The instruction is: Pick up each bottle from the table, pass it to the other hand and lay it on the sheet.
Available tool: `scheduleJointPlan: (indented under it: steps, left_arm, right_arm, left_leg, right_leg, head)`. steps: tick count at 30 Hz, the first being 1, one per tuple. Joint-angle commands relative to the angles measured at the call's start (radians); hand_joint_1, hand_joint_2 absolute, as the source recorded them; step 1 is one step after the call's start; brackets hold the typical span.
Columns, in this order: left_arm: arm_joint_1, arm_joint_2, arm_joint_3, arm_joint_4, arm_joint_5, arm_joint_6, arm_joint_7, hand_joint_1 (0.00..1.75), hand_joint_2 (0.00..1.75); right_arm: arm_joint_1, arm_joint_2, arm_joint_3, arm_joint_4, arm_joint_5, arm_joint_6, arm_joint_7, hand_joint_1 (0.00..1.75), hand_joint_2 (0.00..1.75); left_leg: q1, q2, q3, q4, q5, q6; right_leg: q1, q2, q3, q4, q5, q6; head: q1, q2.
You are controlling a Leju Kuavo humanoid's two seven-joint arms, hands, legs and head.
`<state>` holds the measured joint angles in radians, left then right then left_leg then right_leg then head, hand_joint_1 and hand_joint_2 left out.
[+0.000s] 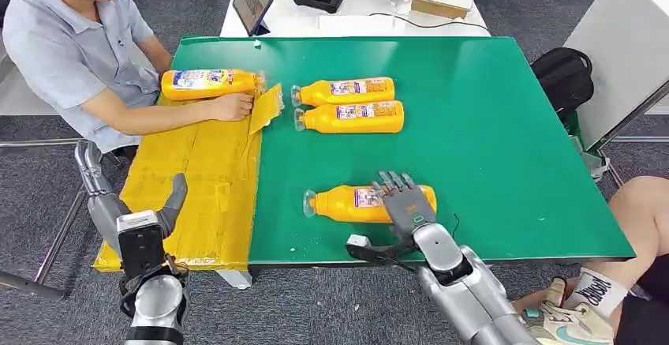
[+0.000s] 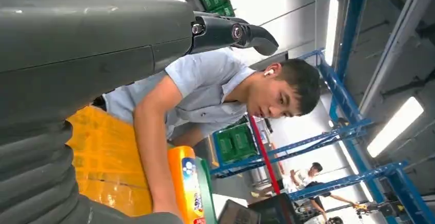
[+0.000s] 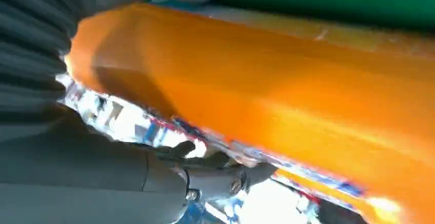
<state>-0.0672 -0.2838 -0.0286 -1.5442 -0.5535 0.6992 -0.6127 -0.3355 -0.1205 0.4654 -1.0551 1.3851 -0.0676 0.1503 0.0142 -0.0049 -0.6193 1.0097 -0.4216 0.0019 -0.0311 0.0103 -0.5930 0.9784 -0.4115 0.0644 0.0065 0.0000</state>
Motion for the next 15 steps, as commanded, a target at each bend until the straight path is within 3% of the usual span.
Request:
scheduleJointPlan:
  steps: [1, 10, 15]
  left_arm:
    - [-0.024, 0.042, 0.002, 0.035, -0.005, -0.001, 0.014, 0.00, 1.75]
    - [-0.058, 0.057, -0.043, 0.100, 0.010, -0.001, 0.014, 0.00, 1.75]
    - [-0.051, 0.057, -0.046, 0.094, 0.008, -0.001, 0.017, 0.00, 1.75]
  right_arm:
    - [0.079, -0.082, -0.051, -0.035, -0.019, 0.055, 0.019, 0.00, 1.75]
    - [0.028, -0.013, -0.089, 0.164, -0.131, 0.001, -0.069, 0.00, 1.75]
    - [0.024, -0.010, -0.076, 0.198, -0.107, -0.018, -0.039, 0.00, 1.75]
  left_leg:
    - [0.001, -0.005, 0.004, -0.001, -0.001, 0.001]
    - [0.001, -0.002, 0.005, -0.002, 0.000, 0.000]
    - [0.002, 0.000, 0.010, -0.003, -0.001, 0.001]
  right_leg:
    - [0.002, -0.006, 0.006, -0.002, -0.002, -0.003]
    - [0.001, -0.003, 0.006, -0.002, 0.000, -0.002]
    - [0.003, -0.002, 0.010, -0.004, 0.000, -0.004]
  head:
    - [0.000, 0.000]
    - [0.000, 0.000]
    - [0.000, 0.000]
